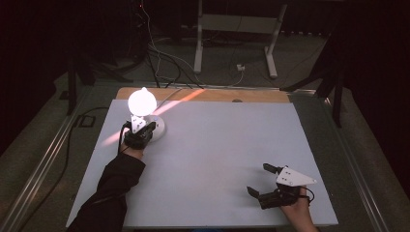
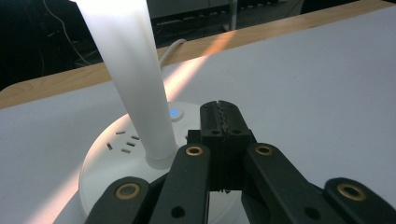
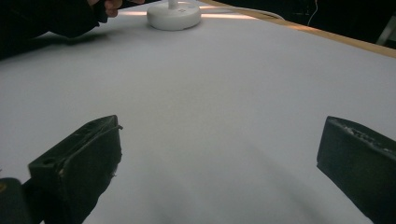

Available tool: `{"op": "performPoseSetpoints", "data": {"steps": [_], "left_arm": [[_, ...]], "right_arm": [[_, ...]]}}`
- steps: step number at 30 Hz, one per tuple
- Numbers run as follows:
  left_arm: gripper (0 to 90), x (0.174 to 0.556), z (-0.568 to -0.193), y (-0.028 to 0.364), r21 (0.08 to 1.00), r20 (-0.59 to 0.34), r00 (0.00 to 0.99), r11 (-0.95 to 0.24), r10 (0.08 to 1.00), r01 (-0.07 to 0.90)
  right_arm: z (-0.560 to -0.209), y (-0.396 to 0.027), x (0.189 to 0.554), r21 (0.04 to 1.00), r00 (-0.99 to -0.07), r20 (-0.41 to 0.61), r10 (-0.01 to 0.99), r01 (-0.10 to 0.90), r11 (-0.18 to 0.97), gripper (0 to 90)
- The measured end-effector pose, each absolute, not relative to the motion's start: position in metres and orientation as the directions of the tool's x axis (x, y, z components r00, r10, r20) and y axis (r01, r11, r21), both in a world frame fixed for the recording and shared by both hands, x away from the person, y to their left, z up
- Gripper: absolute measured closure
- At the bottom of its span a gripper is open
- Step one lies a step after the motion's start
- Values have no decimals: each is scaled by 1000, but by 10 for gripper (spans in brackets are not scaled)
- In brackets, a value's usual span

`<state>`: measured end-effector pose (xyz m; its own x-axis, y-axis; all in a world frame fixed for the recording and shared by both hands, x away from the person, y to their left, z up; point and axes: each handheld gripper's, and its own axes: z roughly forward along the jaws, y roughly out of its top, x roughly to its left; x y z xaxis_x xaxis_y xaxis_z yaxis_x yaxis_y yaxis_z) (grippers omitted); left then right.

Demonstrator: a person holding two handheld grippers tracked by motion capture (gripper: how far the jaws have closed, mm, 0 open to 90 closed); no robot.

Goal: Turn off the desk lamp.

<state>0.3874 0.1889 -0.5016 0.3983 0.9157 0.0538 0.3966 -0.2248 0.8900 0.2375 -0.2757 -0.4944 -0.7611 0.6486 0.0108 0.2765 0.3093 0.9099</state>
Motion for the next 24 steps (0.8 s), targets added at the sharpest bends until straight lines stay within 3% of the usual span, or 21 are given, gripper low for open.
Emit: {"op": "performPoseSetpoints", "data": {"steps": [24], "left_arm": [[900,392,-511,192,874,48,392,-228,919,428]], "right_arm": [[-494,-276,238,910,-761,12,649,277,308,0]]}}
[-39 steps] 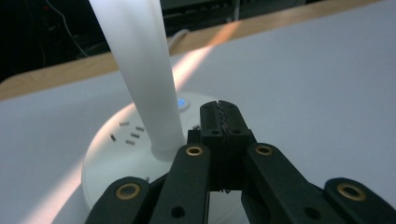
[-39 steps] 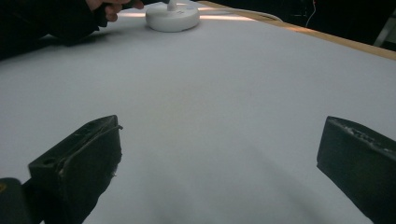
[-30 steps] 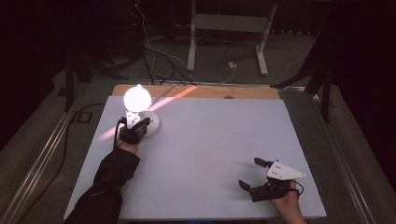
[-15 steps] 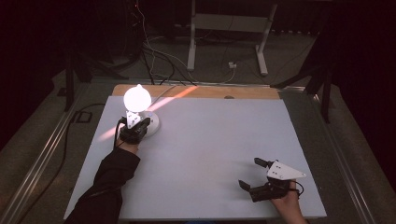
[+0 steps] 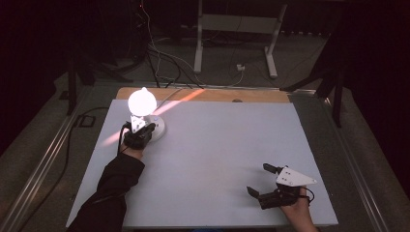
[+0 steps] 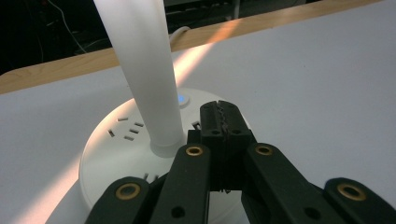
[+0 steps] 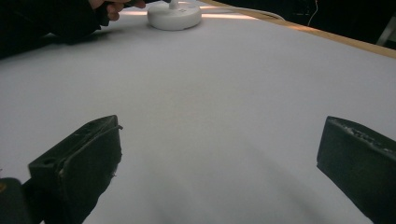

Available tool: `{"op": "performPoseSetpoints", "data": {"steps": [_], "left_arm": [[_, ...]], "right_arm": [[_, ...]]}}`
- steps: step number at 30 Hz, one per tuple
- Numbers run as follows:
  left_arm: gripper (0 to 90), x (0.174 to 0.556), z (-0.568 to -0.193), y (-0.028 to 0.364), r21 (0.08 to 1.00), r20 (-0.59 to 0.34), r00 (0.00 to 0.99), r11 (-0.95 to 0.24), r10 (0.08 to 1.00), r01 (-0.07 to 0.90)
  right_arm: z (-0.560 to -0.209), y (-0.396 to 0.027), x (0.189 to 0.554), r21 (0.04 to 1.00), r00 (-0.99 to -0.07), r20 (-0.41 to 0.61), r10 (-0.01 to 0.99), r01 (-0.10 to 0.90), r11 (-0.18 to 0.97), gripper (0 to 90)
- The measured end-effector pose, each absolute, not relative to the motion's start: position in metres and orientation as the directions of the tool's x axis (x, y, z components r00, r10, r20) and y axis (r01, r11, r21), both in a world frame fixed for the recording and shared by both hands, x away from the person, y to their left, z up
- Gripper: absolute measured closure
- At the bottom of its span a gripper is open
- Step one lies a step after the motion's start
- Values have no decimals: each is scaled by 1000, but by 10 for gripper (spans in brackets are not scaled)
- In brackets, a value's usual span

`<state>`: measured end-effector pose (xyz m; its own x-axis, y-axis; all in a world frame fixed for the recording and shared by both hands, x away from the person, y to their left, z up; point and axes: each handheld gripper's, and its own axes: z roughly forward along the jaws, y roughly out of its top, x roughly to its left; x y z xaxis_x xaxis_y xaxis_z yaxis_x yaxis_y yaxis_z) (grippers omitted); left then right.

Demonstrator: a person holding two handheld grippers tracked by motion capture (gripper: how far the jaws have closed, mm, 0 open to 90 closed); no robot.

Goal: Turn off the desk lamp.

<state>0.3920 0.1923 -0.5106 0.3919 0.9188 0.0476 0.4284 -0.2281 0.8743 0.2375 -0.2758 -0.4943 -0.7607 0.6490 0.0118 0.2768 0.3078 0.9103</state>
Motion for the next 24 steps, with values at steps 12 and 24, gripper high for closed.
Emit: {"op": "performPoseSetpoints", "data": {"steps": [12,24], "left_arm": [[900,394,-516,190,856,48,401,-245,915,455],[900,396,-519,189,842,54,412,-264,909,471]], "right_arm": [[-494,-276,238,909,-761,10,649,277,311,0],[-494,-276,237,910,-761,11,649,277,309,0]]}}
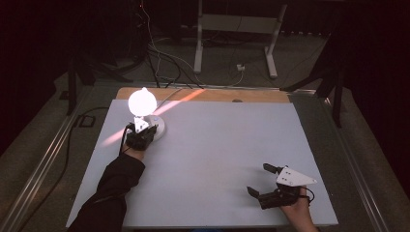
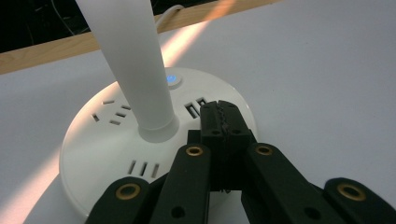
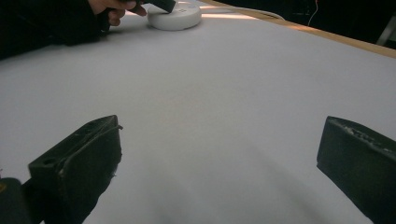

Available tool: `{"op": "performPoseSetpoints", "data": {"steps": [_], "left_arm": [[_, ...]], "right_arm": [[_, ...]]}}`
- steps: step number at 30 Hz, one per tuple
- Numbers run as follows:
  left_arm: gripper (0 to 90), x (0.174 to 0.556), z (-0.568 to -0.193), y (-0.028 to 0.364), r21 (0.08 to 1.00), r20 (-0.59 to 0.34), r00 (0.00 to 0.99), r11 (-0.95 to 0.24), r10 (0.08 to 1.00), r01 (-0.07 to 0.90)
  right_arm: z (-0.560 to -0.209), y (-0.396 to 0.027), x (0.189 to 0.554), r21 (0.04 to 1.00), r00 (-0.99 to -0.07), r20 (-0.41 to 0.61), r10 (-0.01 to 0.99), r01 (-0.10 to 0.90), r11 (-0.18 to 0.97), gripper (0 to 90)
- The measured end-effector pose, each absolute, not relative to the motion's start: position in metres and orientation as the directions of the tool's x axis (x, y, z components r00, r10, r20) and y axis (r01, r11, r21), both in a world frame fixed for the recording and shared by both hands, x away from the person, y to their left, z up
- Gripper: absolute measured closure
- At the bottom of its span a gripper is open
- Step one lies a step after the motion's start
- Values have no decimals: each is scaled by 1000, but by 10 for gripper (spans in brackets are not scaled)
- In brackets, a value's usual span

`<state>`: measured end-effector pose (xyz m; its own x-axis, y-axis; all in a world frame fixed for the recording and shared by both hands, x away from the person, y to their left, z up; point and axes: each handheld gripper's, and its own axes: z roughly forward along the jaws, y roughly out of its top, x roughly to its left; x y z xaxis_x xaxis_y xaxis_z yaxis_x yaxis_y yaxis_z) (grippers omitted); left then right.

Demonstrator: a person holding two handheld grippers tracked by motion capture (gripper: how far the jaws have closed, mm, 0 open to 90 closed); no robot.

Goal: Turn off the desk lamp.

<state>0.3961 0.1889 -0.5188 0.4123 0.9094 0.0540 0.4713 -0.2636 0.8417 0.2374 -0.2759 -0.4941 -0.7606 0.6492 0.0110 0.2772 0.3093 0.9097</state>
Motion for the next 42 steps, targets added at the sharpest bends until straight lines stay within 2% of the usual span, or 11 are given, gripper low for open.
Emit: {"op": "performPoseSetpoints", "data": {"steps": [6,11,12,15,16,20,24,25,26,30,42], "left_arm": [[900,396,-520,190,843,65,416,-273,907,464],[900,397,-520,195,845,36,401,-242,915,478],[848,395,-518,197,858,9,408,-216,913,466],[845,392,-511,197,872,12,415,-213,910,440],[813,390,-508,196,880,12,414,-206,910,427],[788,384,-496,195,892,2,423,-192,906,408],[802,383,-497,196,889,11,420,-201,907,411],[817,384,-498,197,887,15,413,-203,911,415],[869,386,-500,197,884,21,410,-209,912,419],[899,391,-509,195,869,31,406,-225,913,441],[900,397,-518,189,836,62,416,-275,907,475]], "right_arm": [[-494,-276,237,908,-761,9,648,278,314,0],[-494,-276,237,908,-762,9,647,278,315,0],[-494,-276,237,908,-762,9,647,277,314,0],[-494,-277,237,909,-761,12,649,278,309,0],[-494,-277,237,909,-761,13,649,279,309,0],[-494,-276,237,909,-761,11,649,277,310,0],[-494,-276,237,909,-761,11,649,277,310,0],[-494,-276,237,909,-761,10,648,277,311,0],[-494,-276,237,908,-762,11,647,278,313,0],[-494,-275,237,908,-762,11,647,279,314,0],[-494,-276,237,909,-762,12,647,278,311,0]]}}
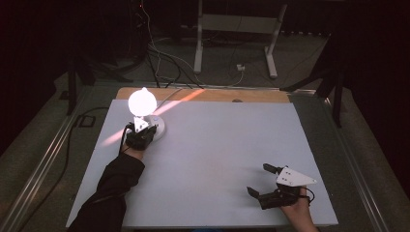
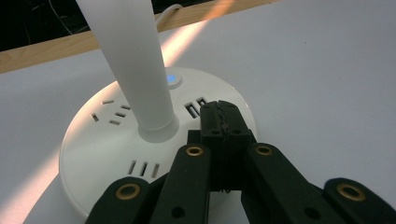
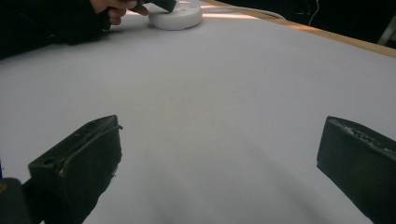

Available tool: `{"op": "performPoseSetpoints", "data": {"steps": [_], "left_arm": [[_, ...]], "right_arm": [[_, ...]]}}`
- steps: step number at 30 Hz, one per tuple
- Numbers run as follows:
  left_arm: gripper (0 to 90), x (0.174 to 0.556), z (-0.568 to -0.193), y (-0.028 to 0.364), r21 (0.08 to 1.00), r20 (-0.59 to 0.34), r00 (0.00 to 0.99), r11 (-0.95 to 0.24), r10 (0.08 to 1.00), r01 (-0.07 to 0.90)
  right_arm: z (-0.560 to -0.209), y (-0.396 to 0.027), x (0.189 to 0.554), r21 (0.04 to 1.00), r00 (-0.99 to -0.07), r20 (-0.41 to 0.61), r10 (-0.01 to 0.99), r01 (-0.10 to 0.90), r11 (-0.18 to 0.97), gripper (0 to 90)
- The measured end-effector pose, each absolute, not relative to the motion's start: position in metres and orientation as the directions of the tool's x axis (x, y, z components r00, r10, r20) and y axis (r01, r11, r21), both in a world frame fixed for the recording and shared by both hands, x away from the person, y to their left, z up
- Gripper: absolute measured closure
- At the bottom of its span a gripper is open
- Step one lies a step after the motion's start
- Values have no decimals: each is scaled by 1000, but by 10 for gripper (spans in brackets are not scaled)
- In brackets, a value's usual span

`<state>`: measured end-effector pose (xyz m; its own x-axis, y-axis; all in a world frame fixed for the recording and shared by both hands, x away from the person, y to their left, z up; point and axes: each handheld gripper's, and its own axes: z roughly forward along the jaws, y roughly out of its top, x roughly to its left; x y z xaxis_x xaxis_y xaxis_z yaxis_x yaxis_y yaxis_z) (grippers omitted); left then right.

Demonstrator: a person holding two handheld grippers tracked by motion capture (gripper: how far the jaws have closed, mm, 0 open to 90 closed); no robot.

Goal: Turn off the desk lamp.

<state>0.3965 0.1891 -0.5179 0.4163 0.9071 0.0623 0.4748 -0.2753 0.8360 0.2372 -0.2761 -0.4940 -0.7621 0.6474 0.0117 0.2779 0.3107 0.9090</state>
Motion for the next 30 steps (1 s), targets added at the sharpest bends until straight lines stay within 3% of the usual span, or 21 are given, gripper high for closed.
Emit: {"op": "performPoseSetpoints", "data": {"steps": [10,20,26,30], "left_arm": [[900,392,-509,188,850,69,427,-277,902,447],[896,371,-485,194,888,-3,452,-205,892,412],[756,358,-476,193,891,-25,484,-200,875,407],[590,351,-472,192,891,-28,472,-192,881,412]], "right_arm": [[-494,-276,237,909,-761,11,649,278,309,0],[-493,-277,237,910,-760,10,650,276,309,0],[-493,-277,237,911,-759,11,651,276,307,0],[-493,-277,237,910,-760,11,650,277,308,0]]}}
